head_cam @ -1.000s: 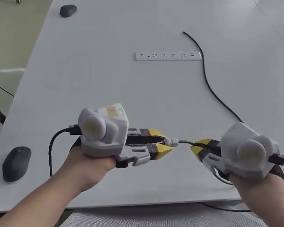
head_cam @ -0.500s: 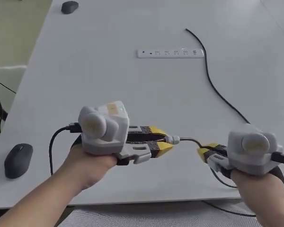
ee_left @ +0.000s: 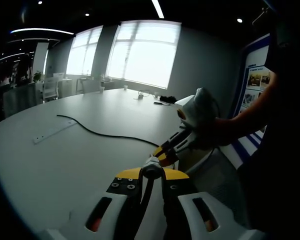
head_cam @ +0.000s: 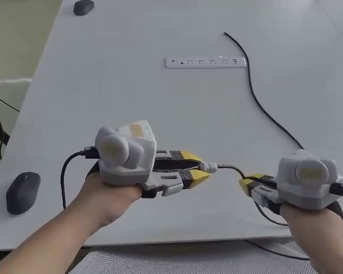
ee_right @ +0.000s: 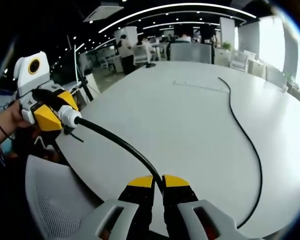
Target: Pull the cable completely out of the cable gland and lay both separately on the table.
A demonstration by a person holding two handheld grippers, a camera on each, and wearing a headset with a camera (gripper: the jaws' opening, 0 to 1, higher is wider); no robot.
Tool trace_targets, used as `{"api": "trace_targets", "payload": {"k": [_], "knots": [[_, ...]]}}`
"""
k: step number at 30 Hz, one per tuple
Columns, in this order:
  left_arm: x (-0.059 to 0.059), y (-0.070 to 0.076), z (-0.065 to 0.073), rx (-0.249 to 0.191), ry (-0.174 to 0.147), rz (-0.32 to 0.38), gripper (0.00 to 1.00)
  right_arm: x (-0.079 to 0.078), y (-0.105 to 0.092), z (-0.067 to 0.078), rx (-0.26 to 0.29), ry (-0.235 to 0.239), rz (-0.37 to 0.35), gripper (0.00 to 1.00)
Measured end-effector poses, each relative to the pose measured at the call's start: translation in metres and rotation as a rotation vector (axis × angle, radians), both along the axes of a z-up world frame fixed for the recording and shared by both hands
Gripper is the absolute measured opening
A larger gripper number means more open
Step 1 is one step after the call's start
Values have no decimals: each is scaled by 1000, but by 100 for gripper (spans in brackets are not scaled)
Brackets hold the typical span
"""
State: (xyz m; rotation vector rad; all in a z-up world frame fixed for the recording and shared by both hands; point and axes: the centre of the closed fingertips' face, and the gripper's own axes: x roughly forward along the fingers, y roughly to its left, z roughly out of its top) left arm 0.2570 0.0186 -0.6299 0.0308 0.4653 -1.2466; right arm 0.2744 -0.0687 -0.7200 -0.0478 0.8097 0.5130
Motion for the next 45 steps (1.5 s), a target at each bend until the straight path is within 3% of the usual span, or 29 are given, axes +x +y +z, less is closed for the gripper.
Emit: {"api": "trace_targets", "payload": {"k": [10,13,18,20,24,26,28,34,36,45], "knots": [[4,5,3,-8,-1,19,15,-4,0,10,-24,-31,34,2],[5,5,5,-15,7,20,15,-7,0,13,-33,-22,44,2],[5,6,7,-17,6,28,15,-10,2,36,-55,-67,91,13],[4,6,6,-14,9,29,15,-6,8,52,-61,-123,131,18],[3,6,4,-12,11,29,15,0,27,75,-165,-242,287,22],[4,6,3,-7,15,29,15,0,36,77,-215,-255,350,22],[4,6,2,-5,13,28,15,1,47,83,-249,-298,414,22],[4,6,3,-2,15,26,15,-3,66,81,-298,-326,534,18],[4,6,3,-2,17,26,15,0,68,82,-334,-358,555,15],[6,3,4,0,18,22,15,-3,76,80,-356,-384,640,8]]}}
